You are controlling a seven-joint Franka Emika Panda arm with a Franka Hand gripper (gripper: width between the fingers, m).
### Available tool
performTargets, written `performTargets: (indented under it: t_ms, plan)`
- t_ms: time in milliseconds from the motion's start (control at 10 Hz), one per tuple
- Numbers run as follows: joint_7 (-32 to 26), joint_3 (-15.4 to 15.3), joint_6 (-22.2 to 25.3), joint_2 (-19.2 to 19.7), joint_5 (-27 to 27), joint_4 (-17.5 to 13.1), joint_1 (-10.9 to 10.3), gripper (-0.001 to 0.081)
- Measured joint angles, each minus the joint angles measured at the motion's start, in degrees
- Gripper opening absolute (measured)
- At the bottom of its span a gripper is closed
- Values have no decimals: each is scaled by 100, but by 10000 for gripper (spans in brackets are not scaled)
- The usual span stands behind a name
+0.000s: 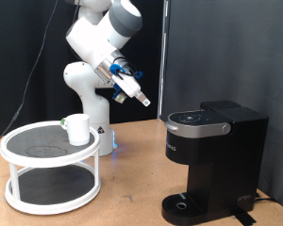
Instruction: Make a cup of coffee with the keurig machine
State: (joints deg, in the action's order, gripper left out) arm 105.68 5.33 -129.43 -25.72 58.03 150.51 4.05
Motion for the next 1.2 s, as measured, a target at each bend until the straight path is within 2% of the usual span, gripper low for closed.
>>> performTargets:
  t_ms: [100, 200, 300, 500, 700, 900, 1000, 1200]
  plan:
    - [132, 160, 469, -19, -24, 8, 35, 0]
    - [608, 253, 663, -86, -45, 68, 163, 0]
    - [1152, 266, 703, -220, -151, 174, 336, 0]
    - [1589, 332, 760, -544, -329, 383, 648, 0]
    - [1621, 569, 1361, -791, -883, 434, 929, 0]
    - [1406, 857, 1929, -1024, -1349, 442, 1135, 0]
    - [1268, 960, 2044, -1211, -1412, 531, 1185, 0]
    - [1287, 981, 2046, -1204, -1412, 543, 1202, 0]
